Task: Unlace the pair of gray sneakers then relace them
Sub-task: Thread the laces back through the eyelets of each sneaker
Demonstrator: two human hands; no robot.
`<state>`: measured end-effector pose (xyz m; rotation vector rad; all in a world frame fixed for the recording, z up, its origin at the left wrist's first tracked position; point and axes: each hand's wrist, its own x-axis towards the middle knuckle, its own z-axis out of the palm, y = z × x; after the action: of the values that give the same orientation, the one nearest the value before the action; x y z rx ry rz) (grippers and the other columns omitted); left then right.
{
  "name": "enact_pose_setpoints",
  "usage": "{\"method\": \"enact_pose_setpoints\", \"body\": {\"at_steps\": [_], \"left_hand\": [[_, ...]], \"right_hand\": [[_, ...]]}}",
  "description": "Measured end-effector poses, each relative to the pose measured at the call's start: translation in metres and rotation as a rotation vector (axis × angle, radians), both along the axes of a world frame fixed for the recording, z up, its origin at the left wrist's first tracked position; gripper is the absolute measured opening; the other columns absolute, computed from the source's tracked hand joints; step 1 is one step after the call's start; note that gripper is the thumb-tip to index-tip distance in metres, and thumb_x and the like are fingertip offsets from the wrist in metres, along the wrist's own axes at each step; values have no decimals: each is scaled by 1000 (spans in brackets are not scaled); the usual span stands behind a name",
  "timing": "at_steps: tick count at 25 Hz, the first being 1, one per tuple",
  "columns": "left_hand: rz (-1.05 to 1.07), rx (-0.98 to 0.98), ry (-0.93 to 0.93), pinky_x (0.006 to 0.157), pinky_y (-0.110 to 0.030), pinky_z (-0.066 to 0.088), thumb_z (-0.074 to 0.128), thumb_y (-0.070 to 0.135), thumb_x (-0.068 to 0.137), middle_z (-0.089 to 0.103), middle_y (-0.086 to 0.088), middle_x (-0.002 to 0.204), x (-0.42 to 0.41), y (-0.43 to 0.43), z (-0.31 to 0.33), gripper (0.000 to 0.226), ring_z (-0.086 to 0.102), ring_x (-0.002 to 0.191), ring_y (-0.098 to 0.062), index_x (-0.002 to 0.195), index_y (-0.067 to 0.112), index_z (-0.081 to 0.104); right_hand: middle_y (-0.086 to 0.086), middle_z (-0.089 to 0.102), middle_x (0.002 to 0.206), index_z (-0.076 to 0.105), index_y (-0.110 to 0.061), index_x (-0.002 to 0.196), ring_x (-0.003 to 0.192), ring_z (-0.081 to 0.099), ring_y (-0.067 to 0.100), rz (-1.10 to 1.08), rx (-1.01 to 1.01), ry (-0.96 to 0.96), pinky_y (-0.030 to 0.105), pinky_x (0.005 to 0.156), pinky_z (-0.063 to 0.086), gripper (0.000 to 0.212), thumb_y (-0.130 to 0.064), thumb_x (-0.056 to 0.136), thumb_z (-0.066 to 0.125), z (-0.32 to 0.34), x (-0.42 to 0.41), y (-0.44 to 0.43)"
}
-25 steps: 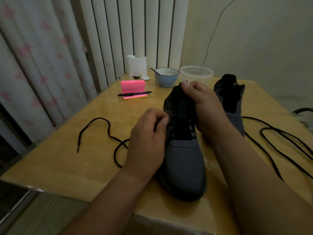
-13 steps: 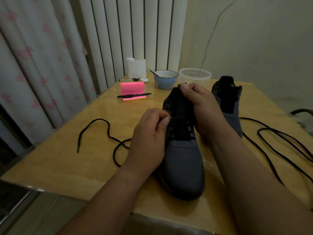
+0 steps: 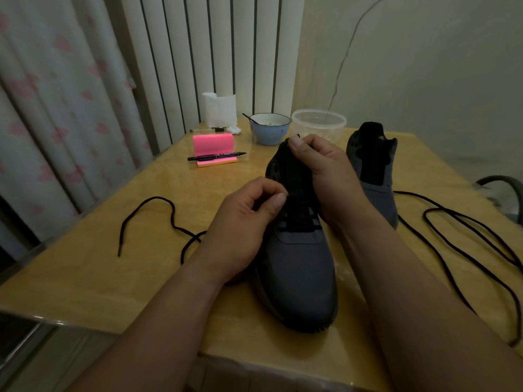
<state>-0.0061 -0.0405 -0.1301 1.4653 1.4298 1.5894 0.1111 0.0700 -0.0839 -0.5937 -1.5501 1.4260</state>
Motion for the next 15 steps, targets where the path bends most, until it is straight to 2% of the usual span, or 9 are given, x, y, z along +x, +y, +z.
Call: {"method": "enact_pose_setpoints", "body": {"at_steps": [3,5,8,15], "left_hand": [[34,-22,-56,84,-29,58,63,18,104,73,1,97,3,2,-1,8,70,96,-14,101,21,70],[93,-18,-64,82,-31,58,65,21,103,73,2,95,5,1,-1,5,70,93,-13,101,22,70],[121,-10,-54,80,-25,58,64,22,104,74,6,95,7,-7,-3,8,71,93,-9,101,22,71],[194,25,14,73,-13,52,65,22,102,73,7,97,16,-5,0,10,69,92,-4,103,24,75]], "right_hand": [[-2,61,66,58,-10,78,62,62,7,-37,40,-27,22,59,51,27,-18,104,62,1,-3,-3],[1,59,69,58,-7,81,62,62,5,-58,62,-43,20,58,51,25,-18,104,62,2,-4,-5],[5,59,73,60,-3,88,62,63,6,-64,56,-45,21,58,52,23,-19,104,62,1,-3,-6],[6,57,73,60,-2,88,63,61,6,-59,48,-17,20,59,51,23,-18,104,63,-1,-2,-2]]}}
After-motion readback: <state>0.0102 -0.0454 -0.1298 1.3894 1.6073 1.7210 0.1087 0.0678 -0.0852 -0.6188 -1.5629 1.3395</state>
